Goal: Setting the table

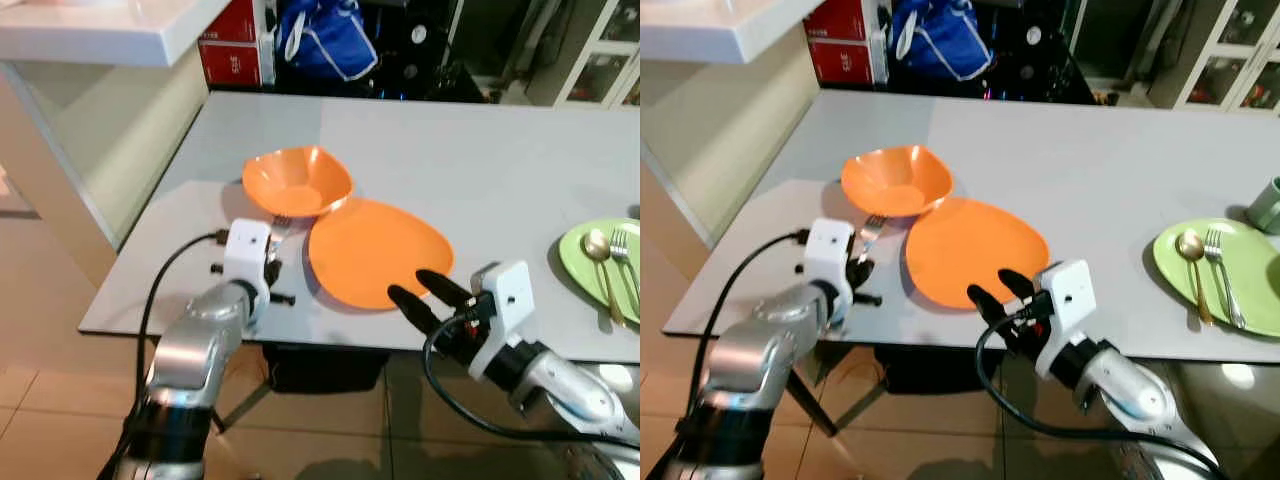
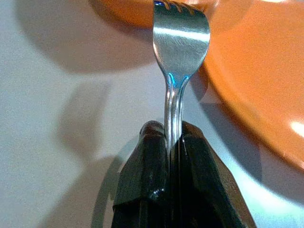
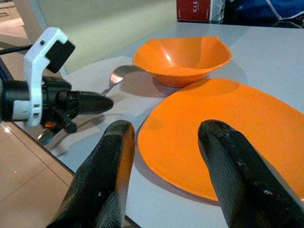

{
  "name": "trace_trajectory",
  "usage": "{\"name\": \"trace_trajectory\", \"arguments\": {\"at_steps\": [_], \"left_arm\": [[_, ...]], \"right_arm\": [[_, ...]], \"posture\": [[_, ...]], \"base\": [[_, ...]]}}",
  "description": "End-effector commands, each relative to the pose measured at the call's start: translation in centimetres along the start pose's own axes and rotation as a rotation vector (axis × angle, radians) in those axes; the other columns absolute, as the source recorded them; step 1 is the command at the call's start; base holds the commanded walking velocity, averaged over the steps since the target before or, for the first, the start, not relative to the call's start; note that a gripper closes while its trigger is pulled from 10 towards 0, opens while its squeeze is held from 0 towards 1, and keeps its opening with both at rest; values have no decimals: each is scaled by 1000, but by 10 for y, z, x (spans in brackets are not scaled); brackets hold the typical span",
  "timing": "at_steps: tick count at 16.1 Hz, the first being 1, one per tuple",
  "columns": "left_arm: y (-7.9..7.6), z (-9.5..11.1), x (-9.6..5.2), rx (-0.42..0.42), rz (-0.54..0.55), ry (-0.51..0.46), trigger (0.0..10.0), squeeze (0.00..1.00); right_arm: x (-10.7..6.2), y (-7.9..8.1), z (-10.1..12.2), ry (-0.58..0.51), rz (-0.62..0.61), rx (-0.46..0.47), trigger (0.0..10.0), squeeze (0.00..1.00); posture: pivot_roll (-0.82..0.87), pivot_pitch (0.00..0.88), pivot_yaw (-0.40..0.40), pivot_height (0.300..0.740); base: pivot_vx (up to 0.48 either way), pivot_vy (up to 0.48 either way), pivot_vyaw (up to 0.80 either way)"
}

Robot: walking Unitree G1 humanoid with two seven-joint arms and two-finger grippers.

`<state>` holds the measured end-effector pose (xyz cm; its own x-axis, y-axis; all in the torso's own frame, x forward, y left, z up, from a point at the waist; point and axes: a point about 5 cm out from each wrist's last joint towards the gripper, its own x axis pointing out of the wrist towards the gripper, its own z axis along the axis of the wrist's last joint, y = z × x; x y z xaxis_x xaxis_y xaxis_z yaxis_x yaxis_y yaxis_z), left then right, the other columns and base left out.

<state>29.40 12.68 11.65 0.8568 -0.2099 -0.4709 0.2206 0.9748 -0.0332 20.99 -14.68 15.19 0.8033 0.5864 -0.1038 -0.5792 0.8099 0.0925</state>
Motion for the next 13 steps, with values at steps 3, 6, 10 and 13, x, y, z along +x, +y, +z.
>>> {"name": "trace_trajectory", "arguments": {"at_steps": [3, 6, 10, 13], "left_arm": [[-1, -5, 0, -14, 6, 37, 0, 0], [-2, -1, 14, -5, -18, 38, 0, 0], [-2, -3, 33, 7, -39, 64, 0, 0], [-2, -1, 47, 28, -47, 58, 0, 0]], "right_arm": [[2, 2, 1, 9, 29, -15, 10000, 0], [3, 3, 0, 11, 36, -24, 10000, 0], [3, 3, 1, 11, 33, -28, 10000, 0], [2, 3, 0, 15, 30, -31, 10000, 0]], "posture": [[-84, 0, 15, 740], [-92, 0, 19, 740], [-105, 0, 22, 740], [-112, 0, 25, 740]], "base": [[0, 0, 0], [0, 0, 0], [0, 0, 0], [0, 0, 0]]}}
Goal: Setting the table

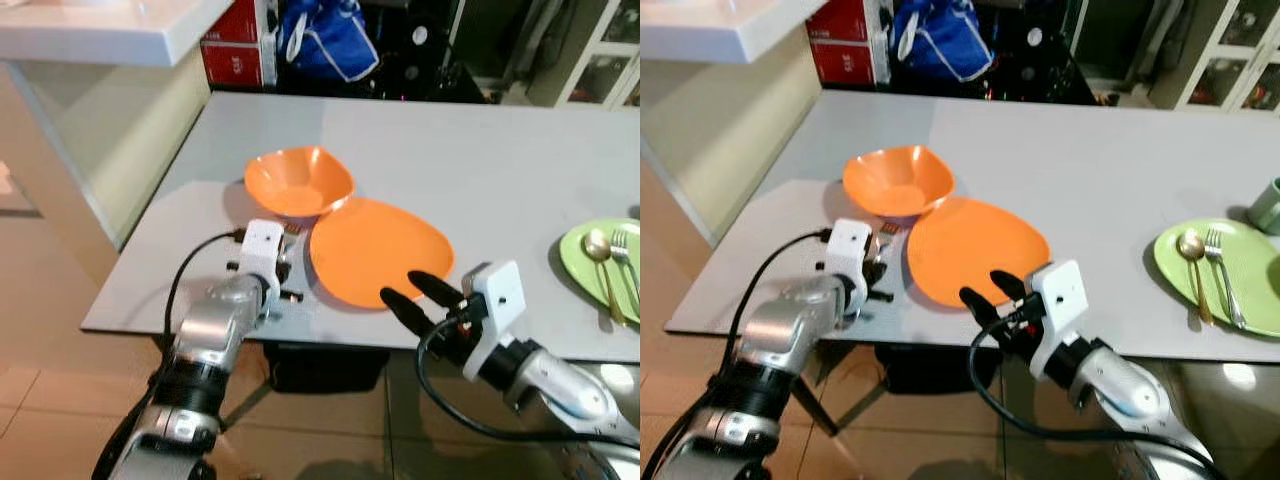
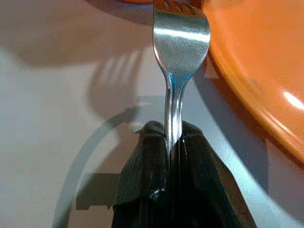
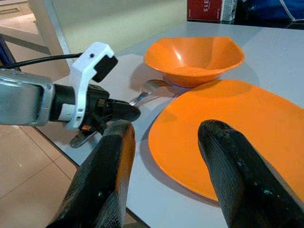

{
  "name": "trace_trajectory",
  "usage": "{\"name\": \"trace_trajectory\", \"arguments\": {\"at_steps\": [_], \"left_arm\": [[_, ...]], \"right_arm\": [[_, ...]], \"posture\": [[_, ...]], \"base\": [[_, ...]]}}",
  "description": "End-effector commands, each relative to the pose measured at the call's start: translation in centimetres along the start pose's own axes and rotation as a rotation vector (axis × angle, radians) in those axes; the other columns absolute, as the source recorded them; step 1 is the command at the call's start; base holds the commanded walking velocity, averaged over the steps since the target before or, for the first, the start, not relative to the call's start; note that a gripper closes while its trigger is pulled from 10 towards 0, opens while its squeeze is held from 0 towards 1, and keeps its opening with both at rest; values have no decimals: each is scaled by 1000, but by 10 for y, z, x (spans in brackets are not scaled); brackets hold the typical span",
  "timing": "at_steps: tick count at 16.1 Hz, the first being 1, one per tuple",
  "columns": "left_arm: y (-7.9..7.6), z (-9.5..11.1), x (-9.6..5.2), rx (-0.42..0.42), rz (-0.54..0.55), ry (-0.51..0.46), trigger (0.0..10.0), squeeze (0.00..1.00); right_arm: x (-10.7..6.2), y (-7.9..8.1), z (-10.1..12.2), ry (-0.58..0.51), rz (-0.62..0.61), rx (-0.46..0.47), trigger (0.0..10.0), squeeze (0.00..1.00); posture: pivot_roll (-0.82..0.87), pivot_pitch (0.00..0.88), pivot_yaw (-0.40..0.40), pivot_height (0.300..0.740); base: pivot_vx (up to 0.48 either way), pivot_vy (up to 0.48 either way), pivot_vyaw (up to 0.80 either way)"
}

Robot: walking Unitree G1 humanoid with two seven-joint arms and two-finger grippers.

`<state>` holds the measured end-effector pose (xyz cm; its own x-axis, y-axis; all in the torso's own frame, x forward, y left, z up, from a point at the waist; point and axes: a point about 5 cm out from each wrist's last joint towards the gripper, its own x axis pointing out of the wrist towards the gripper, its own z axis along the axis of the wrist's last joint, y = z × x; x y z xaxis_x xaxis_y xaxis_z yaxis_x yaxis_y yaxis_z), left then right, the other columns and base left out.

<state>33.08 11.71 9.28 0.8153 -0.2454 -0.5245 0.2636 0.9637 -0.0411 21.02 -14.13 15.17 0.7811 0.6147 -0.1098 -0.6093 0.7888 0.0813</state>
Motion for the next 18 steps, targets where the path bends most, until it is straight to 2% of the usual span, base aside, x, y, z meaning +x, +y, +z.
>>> {"name": "trace_trajectory", "arguments": {"at_steps": [1, 9, 10, 11, 15, 18], "left_arm": [[-2, 3, 4, 13, -5, -6, 0, 0], [-7, 14, 25, 15, -14, -46, 0, 0], [-7, 15, 26, 24, -9, -45, 3686, 0], [-6, 15, 27, 37, 2, -41, 10000, 0], [-2, 14, 29, 54, 31, -28, 10000, 0], [-1, 10, 31, 25, 25, -10, 10000, 0]], "right_arm": [[-2, -1, 0, 6, -6, -16, 10000, 0], [-3, -1, 1, 9, -8, -21, 10000, 0], [-3, -1, 1, 9, -9, -21, 10000, 0], [-3, -1, 1, 9, -9, -20, 10000, 0], [-2, -1, 1, 10, -10, -19, 10000, 0], [-2, -1, 1, 10, -8, -20, 10000, 0]], "posture": [[-113, 0, 26, 740], [-126, 0, 31, 740], [-126, 0, 31, 740], [-126, 0, 31, 740], [-125, 0, 32, 740], [-124, 0, 29, 740]], "base": [[0, 0, 0], [0, 0, 0], [0, 0, 0], [0, 0, 0], [0, 0, 0], [0, 0, 0]]}}
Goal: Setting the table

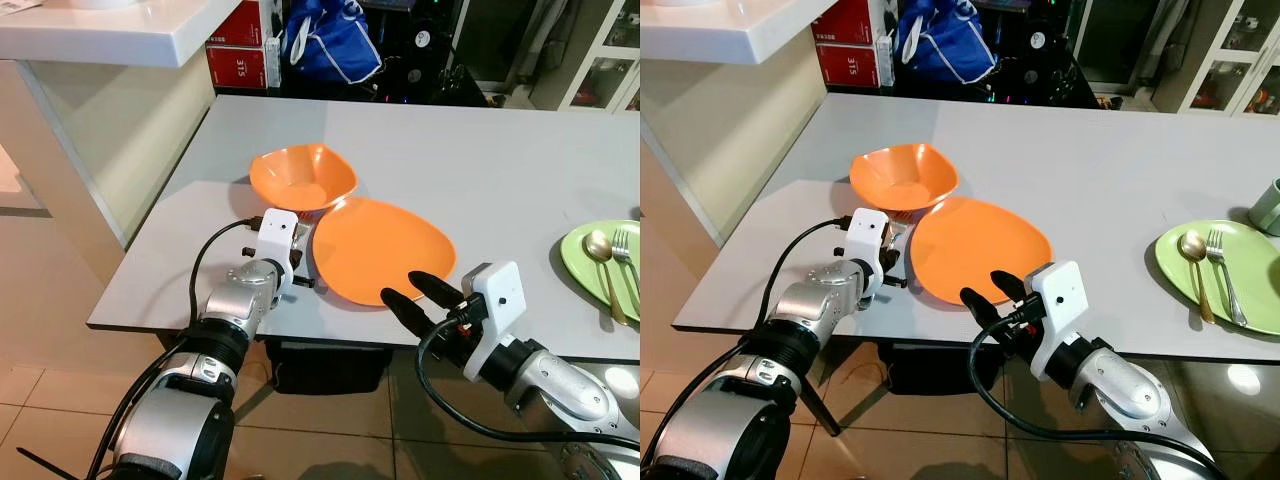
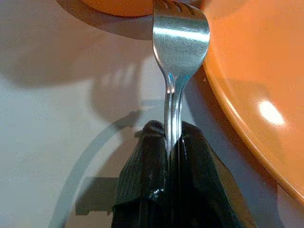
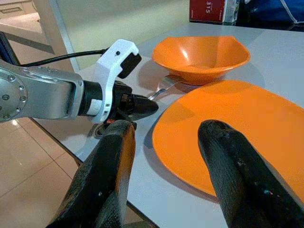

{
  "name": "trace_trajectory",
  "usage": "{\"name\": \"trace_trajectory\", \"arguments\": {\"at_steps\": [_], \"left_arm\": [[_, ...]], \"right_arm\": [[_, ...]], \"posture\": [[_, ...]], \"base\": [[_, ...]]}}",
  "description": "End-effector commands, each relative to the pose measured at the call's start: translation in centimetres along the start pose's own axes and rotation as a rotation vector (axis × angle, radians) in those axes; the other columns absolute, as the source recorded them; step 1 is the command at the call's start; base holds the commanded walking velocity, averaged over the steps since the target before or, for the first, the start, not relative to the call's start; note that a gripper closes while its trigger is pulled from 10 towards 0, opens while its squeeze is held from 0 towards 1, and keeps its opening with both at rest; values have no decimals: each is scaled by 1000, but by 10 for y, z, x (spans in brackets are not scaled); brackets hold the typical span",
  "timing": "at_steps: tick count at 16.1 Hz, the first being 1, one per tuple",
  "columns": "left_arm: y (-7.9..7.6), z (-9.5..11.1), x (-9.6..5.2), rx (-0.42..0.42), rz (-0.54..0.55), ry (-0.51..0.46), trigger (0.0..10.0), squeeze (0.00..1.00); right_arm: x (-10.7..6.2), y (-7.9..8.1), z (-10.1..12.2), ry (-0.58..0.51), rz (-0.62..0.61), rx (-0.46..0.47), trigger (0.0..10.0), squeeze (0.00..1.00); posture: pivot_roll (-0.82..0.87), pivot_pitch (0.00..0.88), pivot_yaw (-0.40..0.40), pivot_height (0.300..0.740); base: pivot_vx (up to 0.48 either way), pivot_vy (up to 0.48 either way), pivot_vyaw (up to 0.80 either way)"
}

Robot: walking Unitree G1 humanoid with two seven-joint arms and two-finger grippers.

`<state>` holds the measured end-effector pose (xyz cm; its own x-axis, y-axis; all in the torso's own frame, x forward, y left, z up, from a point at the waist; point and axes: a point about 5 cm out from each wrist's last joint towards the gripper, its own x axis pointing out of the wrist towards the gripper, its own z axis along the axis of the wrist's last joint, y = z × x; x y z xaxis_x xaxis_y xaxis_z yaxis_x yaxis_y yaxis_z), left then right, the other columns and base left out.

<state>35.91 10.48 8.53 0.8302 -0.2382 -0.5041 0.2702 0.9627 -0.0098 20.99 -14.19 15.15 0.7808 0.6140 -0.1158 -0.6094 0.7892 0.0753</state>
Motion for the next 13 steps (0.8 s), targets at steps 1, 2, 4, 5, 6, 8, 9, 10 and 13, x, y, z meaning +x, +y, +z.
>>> {"name": "trace_trajectory", "arguments": {"at_steps": [1, 2, 4, 5, 6, 8, 9, 10, 13], "left_arm": [[2, 1, 1, -6, 15, 16, 10000, 94], [3, 1, 1, -4, 17, 18, 10000, 788], [2, 0, 2, -8, 19, 27, 10000, 1000], [3, 0, 2, -9, 21, 28, 10000, 1000], [3, 0, 2, -9, 23, 29, 10000, 1000], [4, -1, 1, -13, 25, 34, 10000, 1000], [4, -1, 1, -13, 26, 34, 10000, 1000], [4, 0, 0, -16, 34, 30, 10000, 1000], [5, 1, -5, -18, 57, 15, 10000, 1000]], "right_arm": [[-1, -1, 1, 4, -7, -15, 10000, 0], [-1, -1, 1, 4, -7, -15, 10000, 0], [-1, -1, 2, 5, -7, -15, 10000, 0], [-1, -2, 2, 5, -8, -15, 10000, 0], [-1, -2, 2, 5, -8, -15, 10000, 0], [-1, -2, 2, 4, -7, -15, 10000, 0], [-1, -2, 2, 4, -7, -15, 10000, 0], [0, -2, 2, 2, -7, -14, 10000, 0], [1, -2, 2, -1, -6, -14, 10000, 0]], "posture": [[-124, 0, 28, 740], [-124, 0, 28, 740], [-124, 0, 28, 740], [-124, 0, 28, 740], [-123, 0, 28, 740], [-120, 0, 26, 740], [-120, 0, 26, 740], [-119, 0, 27, 740], [-114, 0, 28, 740]], "base": [[0, 0, 0], [0, 0, 0], [0, 0, 0], [0, 0, 0], [0, 0, 0], [0, 0, 0], [0, 0, 0], [0, 0, 0], [0, 0, 0]]}}
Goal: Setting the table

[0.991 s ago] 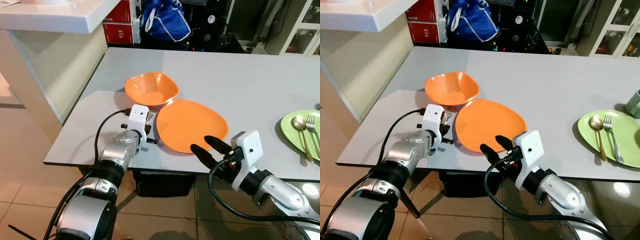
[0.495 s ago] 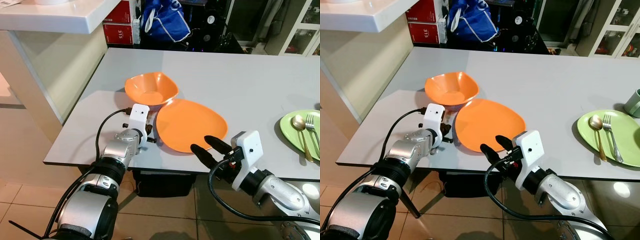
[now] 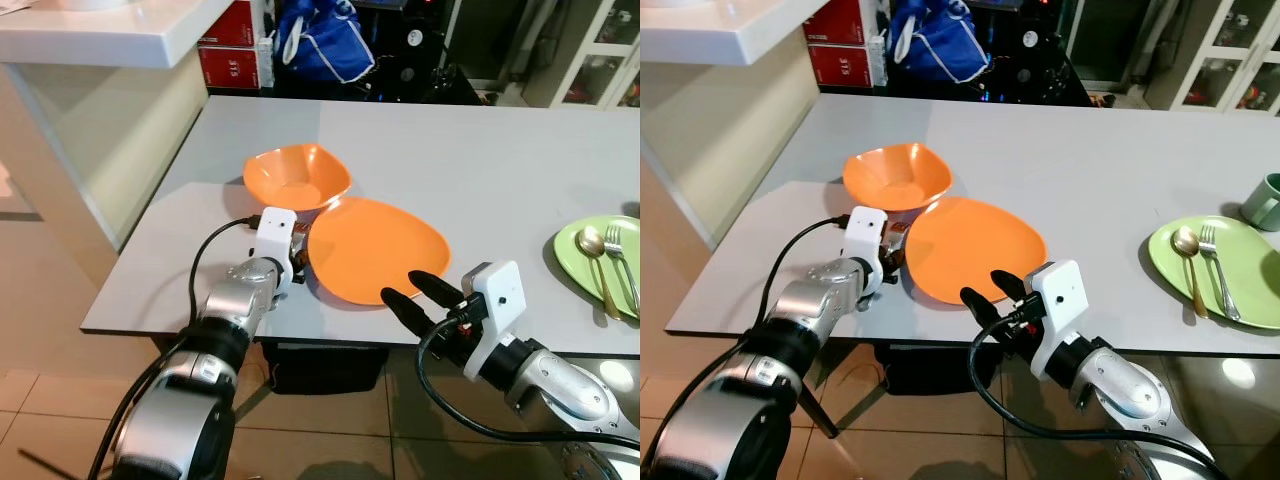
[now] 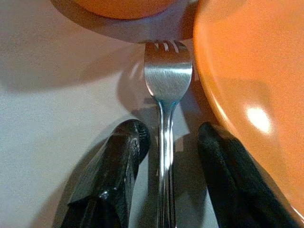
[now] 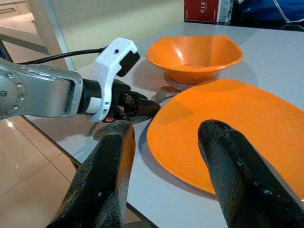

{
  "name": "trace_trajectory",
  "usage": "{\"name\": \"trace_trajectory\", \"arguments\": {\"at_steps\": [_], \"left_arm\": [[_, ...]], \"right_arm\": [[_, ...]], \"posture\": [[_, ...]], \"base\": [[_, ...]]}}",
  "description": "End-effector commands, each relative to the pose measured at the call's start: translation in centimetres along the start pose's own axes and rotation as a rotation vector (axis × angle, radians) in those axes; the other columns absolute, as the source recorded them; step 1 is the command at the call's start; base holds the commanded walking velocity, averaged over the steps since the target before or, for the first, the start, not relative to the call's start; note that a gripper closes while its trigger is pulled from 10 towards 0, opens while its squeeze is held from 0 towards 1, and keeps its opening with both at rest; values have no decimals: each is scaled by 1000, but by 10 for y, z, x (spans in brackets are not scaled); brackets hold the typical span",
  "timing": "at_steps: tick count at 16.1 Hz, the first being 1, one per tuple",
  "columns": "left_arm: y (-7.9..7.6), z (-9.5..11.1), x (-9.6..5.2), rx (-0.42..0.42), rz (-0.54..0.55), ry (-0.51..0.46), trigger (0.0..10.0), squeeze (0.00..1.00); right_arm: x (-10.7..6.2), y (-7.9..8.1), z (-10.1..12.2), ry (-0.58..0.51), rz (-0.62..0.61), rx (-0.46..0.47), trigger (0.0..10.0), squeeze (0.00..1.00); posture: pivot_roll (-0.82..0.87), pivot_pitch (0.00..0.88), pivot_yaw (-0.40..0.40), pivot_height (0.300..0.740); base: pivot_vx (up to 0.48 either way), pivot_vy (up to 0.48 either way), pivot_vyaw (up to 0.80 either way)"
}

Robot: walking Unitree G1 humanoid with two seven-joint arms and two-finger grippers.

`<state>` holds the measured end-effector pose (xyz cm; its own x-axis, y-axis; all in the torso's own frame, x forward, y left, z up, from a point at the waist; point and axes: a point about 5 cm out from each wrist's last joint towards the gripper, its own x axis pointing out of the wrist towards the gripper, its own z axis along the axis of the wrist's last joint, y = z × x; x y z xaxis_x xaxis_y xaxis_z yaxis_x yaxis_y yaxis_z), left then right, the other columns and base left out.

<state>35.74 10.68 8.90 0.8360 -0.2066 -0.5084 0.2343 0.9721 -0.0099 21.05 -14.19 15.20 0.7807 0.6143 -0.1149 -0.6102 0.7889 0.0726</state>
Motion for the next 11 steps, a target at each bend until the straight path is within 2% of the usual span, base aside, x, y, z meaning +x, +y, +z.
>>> {"name": "trace_trajectory", "arguments": {"at_steps": [1, 2, 4, 5, 7, 9, 11], "left_arm": [[4, -1, -3, 1, 30, 7, 10000, 1000], [7, 0, -8, 1, 46, -8, 10000, 0], [11, 4, -15, 10, 56, -37, 10000, 0], [16, 11, -27, 31, 81, -73, 10000, 0], [20, 15, -36, 53, 100, -107, 10000, 0], [29, 31, -66, 108, 134, -253, 10000, 0], [35, 39, -94, 190, 137, -445, 10000, 0]], "right_arm": [[1, -2, 2, -1, -6, -11, 10000, 0], [1, -2, 2, -3, -4, -10, 10000, 0], [4, -2, 2, -7, 3, -9, 10000, 0], [7, -3, 3, -17, 11, -10, 10000, 0], [9, -4, 3, -23, 13, -12, 10000, 0], [12, -6, 6, -50, -8, -47, 10000, 0], [17, -11, 9, -81, -57, -36, 10000, 0]], "posture": [[-111, 0, 27, 740], [-105, 0, 23, 740], [-95, 0, 19, 740], [-87, 0, 17, 740], [-82, 0, 17, 740], [-71, 0, 18, 740], [-49, 0, 11, 740]], "base": [[0, 0, 0], [0, 0, 0], [0, 0, 0], [0, 0, 0], [0, 0, 0], [0, 0, 0], [0, 0, 778]]}}
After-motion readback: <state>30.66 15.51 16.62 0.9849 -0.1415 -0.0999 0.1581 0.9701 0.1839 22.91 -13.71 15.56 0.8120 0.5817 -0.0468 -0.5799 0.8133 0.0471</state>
